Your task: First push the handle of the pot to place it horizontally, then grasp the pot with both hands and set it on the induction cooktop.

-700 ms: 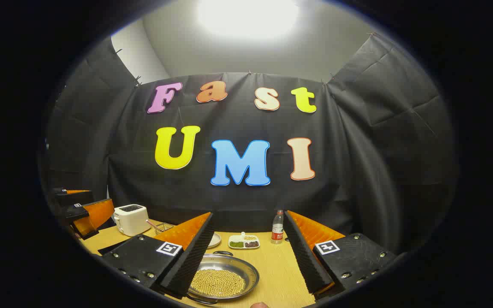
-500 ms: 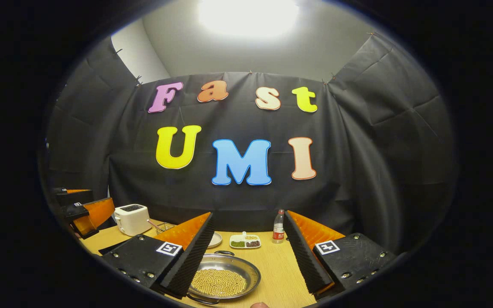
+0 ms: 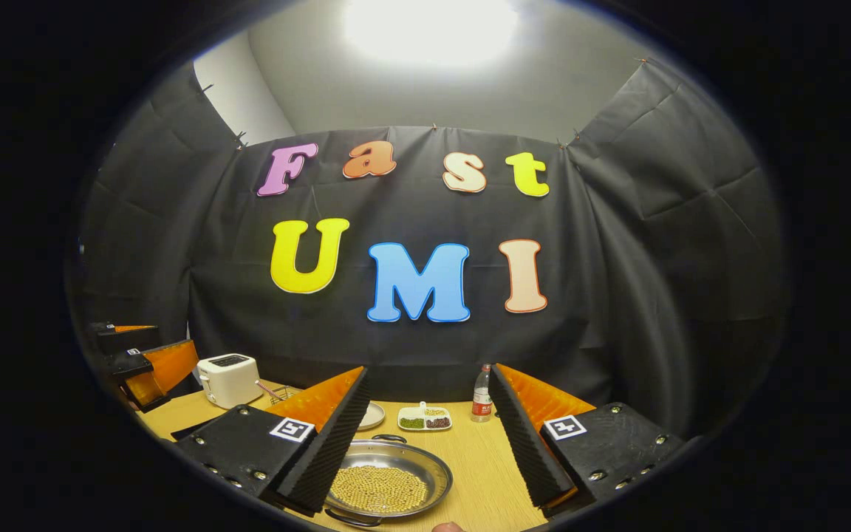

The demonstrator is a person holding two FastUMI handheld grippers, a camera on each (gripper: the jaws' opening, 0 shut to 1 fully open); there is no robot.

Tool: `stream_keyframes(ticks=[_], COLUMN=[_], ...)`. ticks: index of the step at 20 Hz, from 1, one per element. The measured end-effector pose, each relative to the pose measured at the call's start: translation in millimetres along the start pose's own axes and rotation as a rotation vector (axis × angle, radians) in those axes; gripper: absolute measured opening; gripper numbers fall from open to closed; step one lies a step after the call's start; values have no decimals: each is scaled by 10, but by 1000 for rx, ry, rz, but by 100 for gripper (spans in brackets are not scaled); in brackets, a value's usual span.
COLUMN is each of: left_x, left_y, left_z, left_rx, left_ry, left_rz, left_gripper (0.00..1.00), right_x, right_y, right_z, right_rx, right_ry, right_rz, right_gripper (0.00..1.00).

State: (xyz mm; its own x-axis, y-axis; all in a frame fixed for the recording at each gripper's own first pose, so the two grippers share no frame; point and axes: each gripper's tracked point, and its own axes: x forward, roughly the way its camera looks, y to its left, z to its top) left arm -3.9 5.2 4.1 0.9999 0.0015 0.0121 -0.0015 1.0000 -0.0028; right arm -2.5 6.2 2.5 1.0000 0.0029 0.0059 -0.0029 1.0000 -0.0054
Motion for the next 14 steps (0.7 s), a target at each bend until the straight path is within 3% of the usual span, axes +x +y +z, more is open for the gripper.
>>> stream_keyframes(ticks=[6,12,13,14], left_x=[-11,-18,-14,-4], left_y=[-7,-3,6,13], left_z=[7,14,12,19], left_rx=[0,-7,-7,-7], left_ry=[-2,-6,-7,-7], left_rz=[-1,5,7,9], left_gripper=[100,94,94,98], right_x=[10,36,45,50], right_y=[-9,23,9,11], right_z=[-43,-45,-57,-55], right_rx=[9,7,2,-1], right_ry=[15,28,30,28], right_rz=[-2,13,10,15], right_gripper=[97,97,95,84])
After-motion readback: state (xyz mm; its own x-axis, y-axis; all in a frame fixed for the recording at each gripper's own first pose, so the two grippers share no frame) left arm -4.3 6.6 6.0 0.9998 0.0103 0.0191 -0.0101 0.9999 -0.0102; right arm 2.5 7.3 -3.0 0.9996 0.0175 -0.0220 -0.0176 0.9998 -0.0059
